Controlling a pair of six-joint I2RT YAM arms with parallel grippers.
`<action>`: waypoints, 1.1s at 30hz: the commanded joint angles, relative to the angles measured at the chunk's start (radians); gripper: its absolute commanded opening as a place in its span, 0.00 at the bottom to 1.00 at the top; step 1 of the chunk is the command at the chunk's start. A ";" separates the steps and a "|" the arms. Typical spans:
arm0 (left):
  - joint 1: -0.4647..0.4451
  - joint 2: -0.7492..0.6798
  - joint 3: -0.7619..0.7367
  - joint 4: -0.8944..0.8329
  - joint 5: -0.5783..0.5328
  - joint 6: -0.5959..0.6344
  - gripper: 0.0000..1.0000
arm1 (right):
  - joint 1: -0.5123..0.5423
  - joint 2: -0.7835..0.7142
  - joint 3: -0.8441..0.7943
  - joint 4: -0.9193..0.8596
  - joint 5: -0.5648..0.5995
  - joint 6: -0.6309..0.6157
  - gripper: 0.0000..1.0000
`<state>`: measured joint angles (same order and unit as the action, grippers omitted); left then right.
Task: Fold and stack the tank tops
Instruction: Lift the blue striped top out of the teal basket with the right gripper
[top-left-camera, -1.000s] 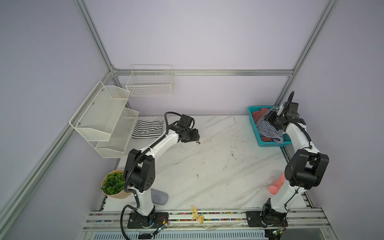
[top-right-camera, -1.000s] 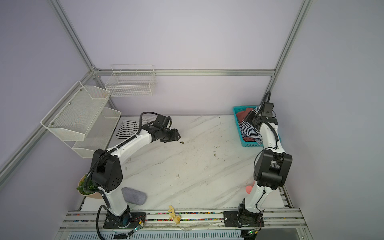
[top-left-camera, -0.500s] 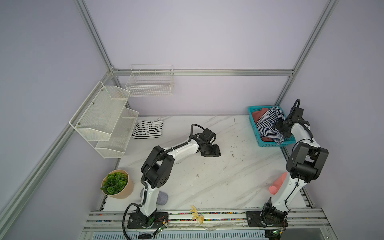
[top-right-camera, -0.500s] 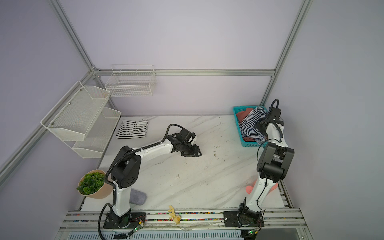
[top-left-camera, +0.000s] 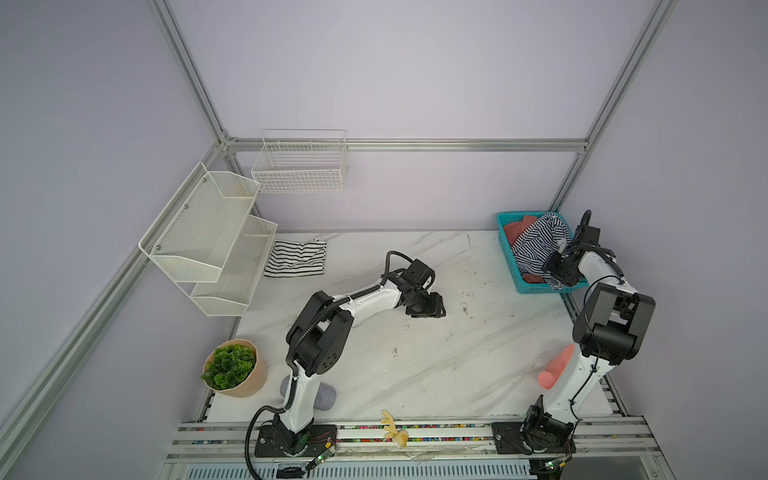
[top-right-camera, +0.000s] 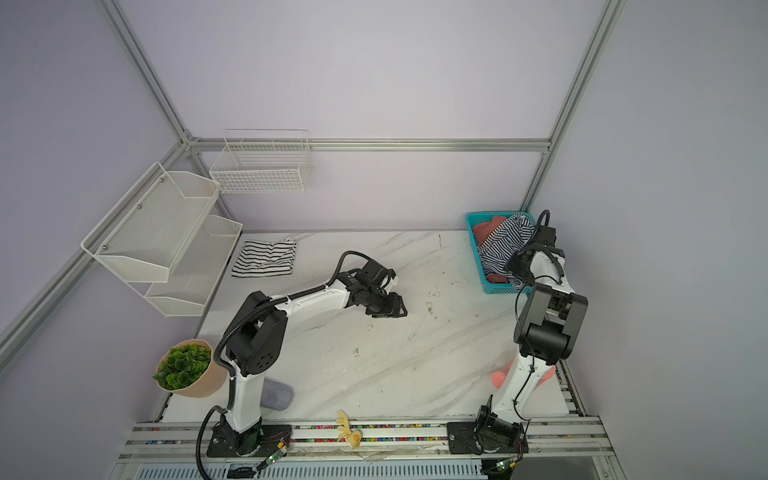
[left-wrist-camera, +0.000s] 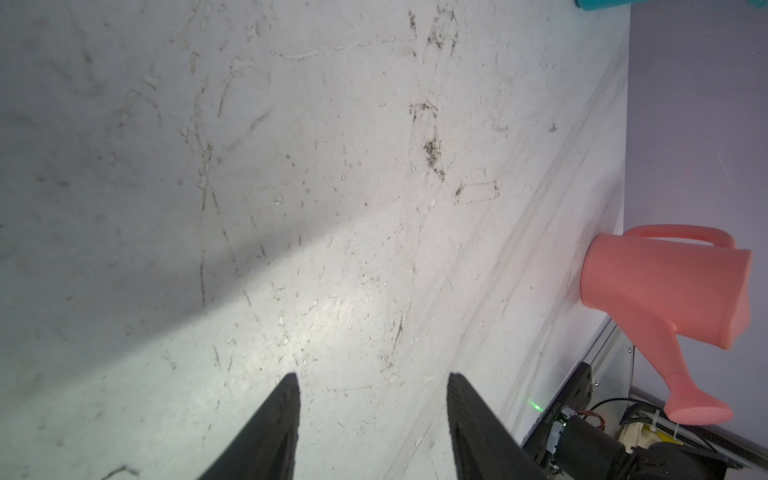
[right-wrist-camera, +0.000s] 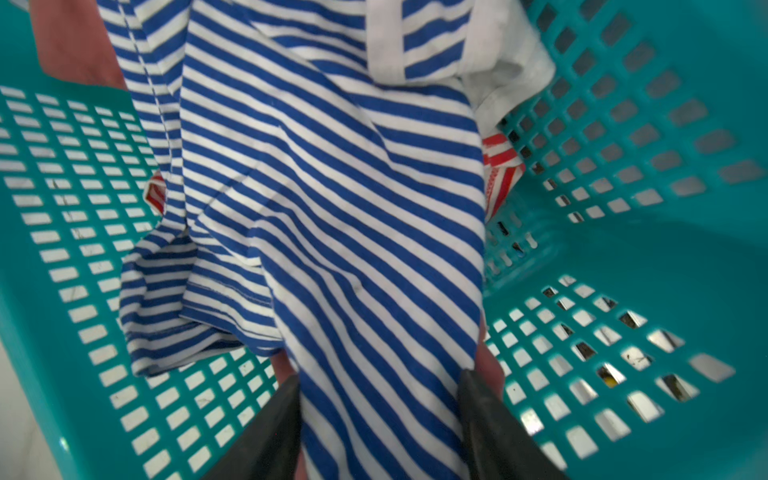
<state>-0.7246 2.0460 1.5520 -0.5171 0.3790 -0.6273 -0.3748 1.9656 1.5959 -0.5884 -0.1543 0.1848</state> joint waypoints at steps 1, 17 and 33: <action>-0.001 -0.010 0.087 0.017 0.025 0.003 0.57 | 0.001 -0.014 -0.021 -0.039 -0.024 -0.016 0.44; -0.002 -0.038 0.077 0.015 -0.012 0.007 0.57 | 0.004 -0.353 -0.092 0.203 -0.341 0.107 0.00; 0.087 -0.172 0.129 -0.080 -0.173 0.097 0.57 | 0.297 -0.388 0.207 0.584 -0.664 0.396 0.00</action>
<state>-0.6594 1.9568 1.6161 -0.6014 0.2462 -0.5552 -0.1051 1.5528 1.7222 -0.1452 -0.7643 0.5079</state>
